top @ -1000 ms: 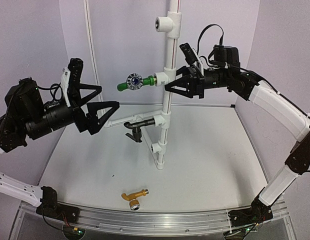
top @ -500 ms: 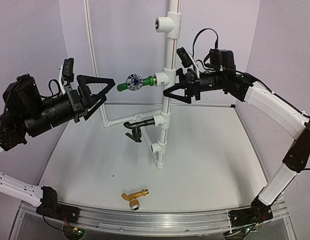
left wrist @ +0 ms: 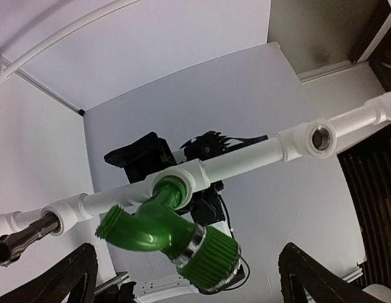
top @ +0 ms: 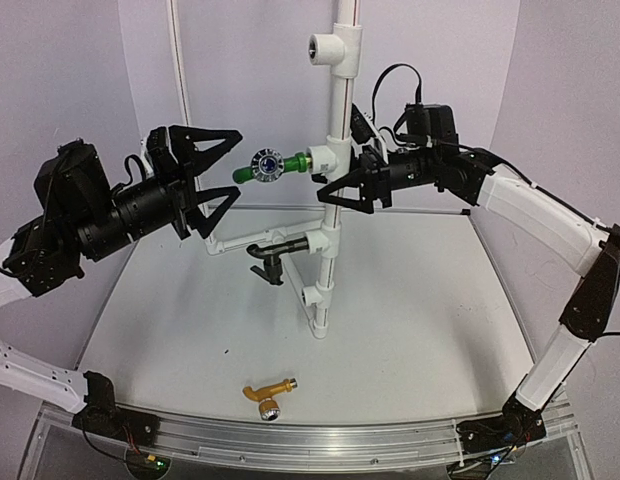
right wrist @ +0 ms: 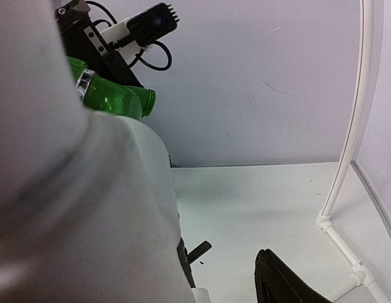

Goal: Install the water faucets

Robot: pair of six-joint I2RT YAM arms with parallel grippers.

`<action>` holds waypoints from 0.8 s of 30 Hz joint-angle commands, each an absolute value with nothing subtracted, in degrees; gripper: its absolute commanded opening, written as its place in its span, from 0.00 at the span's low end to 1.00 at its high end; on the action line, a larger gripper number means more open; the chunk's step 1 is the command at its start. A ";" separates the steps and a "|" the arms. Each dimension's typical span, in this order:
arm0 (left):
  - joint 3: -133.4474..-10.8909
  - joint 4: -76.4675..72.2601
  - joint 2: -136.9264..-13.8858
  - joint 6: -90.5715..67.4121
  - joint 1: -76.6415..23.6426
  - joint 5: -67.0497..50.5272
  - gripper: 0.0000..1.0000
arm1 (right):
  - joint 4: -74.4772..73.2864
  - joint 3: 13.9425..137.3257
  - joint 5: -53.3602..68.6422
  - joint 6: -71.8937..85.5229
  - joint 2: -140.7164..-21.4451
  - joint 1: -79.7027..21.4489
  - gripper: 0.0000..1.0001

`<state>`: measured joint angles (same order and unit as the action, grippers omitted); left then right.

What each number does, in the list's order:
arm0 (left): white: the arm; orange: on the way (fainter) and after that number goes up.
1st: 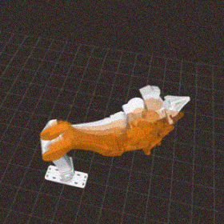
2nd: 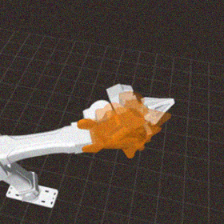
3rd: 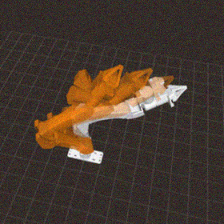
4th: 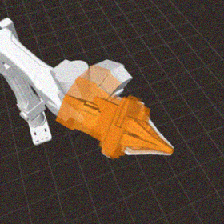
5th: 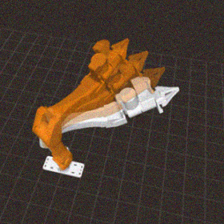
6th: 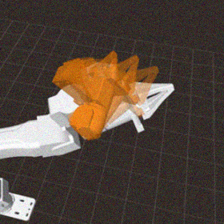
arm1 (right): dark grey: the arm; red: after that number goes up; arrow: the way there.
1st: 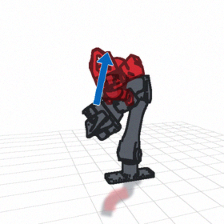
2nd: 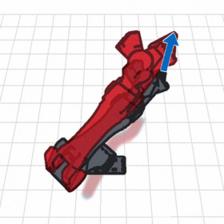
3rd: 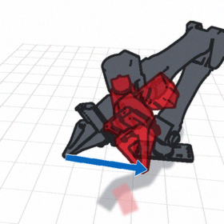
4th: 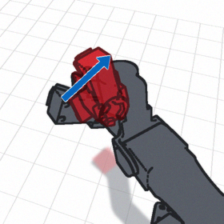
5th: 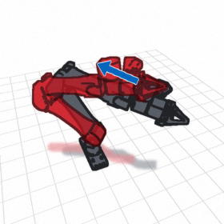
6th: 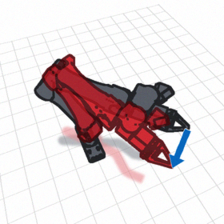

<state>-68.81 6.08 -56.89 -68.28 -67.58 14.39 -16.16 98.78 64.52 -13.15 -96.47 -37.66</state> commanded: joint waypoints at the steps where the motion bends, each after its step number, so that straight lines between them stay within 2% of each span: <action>1: -65.14 -2.53 -58.91 -80.91 -62.27 4.21 1.00 | -15.09 101.54 65.11 -13.45 -97.29 -38.02 0.67; 8: -63.55 -6.77 -60.49 -84.99 -60.83 0.37 0.98 | -15.11 101.03 64.78 -13.58 -96.86 -38.14 0.61; 15: -65.18 -8.67 -62.80 -85.46 -60.80 -3.64 0.94 | -15.07 100.64 64.18 -13.89 -97.31 -38.45 0.48; 19: -67.28 -8.73 -64.29 -83.94 -60.82 -6.14 0.84 | -15.11 100.59 64.26 -13.80 -97.38 -38.64 0.44; 24: -69.38 -7.62 -65.04 -80.49 -60.81 -6.74 0.68 | -15.12 100.32 64.61 -13.71 -97.28 -38.76 0.36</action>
<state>-65.93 -7.66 -64.13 -84.48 -60.21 -2.25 -17.65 99.00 68.37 -11.54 -96.64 -38.35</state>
